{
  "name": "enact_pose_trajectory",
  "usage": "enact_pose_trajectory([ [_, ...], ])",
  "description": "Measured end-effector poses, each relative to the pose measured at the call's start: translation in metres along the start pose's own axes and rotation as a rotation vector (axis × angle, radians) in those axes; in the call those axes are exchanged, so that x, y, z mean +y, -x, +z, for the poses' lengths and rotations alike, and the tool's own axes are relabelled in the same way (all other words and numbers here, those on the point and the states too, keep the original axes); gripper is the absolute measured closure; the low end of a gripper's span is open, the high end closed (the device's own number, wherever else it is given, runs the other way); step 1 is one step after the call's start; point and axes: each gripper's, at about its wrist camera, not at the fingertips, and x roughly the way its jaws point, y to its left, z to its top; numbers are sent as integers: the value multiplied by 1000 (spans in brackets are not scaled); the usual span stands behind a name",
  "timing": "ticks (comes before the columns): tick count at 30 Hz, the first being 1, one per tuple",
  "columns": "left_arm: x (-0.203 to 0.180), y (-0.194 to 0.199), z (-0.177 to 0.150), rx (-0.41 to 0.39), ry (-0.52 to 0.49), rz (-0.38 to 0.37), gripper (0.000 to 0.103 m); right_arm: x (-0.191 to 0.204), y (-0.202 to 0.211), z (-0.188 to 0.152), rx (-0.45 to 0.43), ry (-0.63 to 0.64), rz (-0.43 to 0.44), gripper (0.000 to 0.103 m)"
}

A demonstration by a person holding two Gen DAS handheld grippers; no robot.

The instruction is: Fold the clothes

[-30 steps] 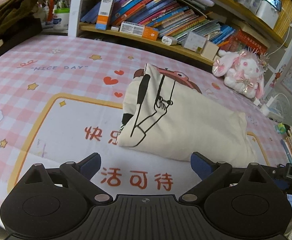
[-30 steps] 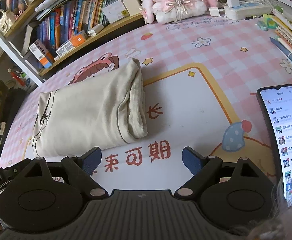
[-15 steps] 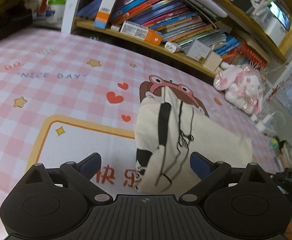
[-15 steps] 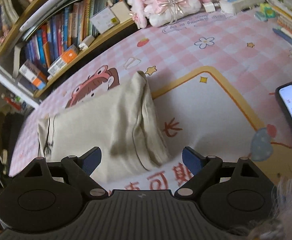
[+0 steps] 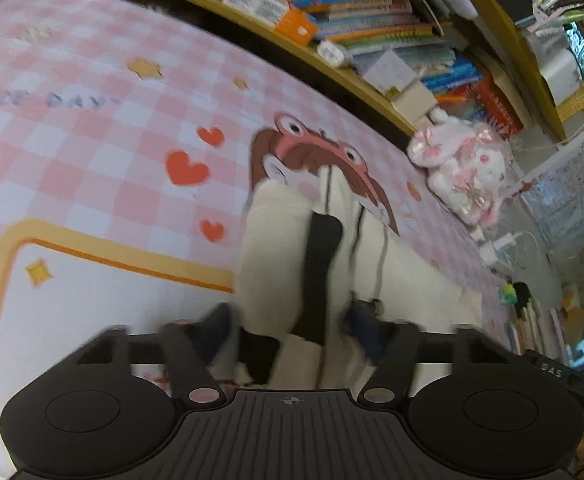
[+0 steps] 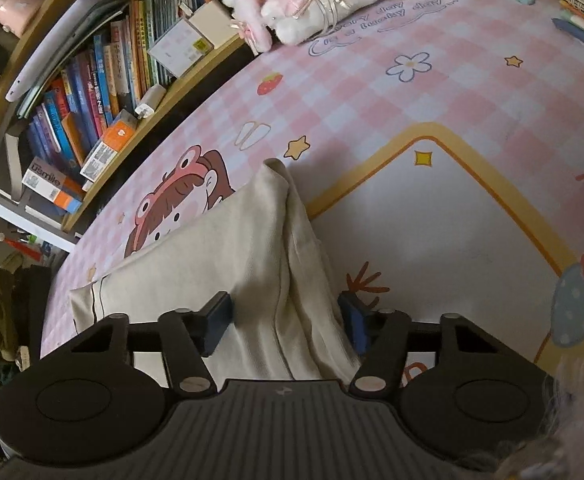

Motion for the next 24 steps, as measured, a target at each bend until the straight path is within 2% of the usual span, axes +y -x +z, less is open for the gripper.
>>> enact_pose_trajectory([
  [1,-2,-1,-1,4,-5,0,68,0,0,0,2,-3,-1,55],
  [2,-6,1,-1,-3,-22,-1,74,2,1,-1,-1,0,-3,63],
  [3,-11,4,-2,-16,-47,0,80,4,3,-1,-9,9,-5,67],
  [5,-22,13,-4,-49,-111,-2,82,10,13,-2,-39,45,8,79],
  [7,-28,16,-5,-58,-146,-5,82,21,24,-5,-75,117,32,82],
  [9,-25,13,-3,-44,-131,3,82,25,26,-6,-84,156,30,82],
  [11,-19,10,1,-28,-100,0,77,25,22,-6,-72,165,9,82],
  [12,-17,8,2,-20,-89,-2,68,21,17,-5,-54,148,-6,81],
  [13,-15,5,3,-13,-84,-2,53,16,13,-3,-40,129,-10,78],
  [14,-14,3,4,-6,-80,-2,47,13,11,-2,-31,115,-9,70],
  [18,-9,-7,5,8,-64,-13,40,3,1,4,-8,81,5,63],
  [20,-8,-9,5,1,-55,-29,40,1,-4,6,-6,65,9,59],
  [22,-8,-12,5,-3,-47,-40,48,1,-8,7,-9,55,17,57],
  [24,-11,-12,3,5,-46,-34,69,5,-10,8,-7,71,14,60],
])
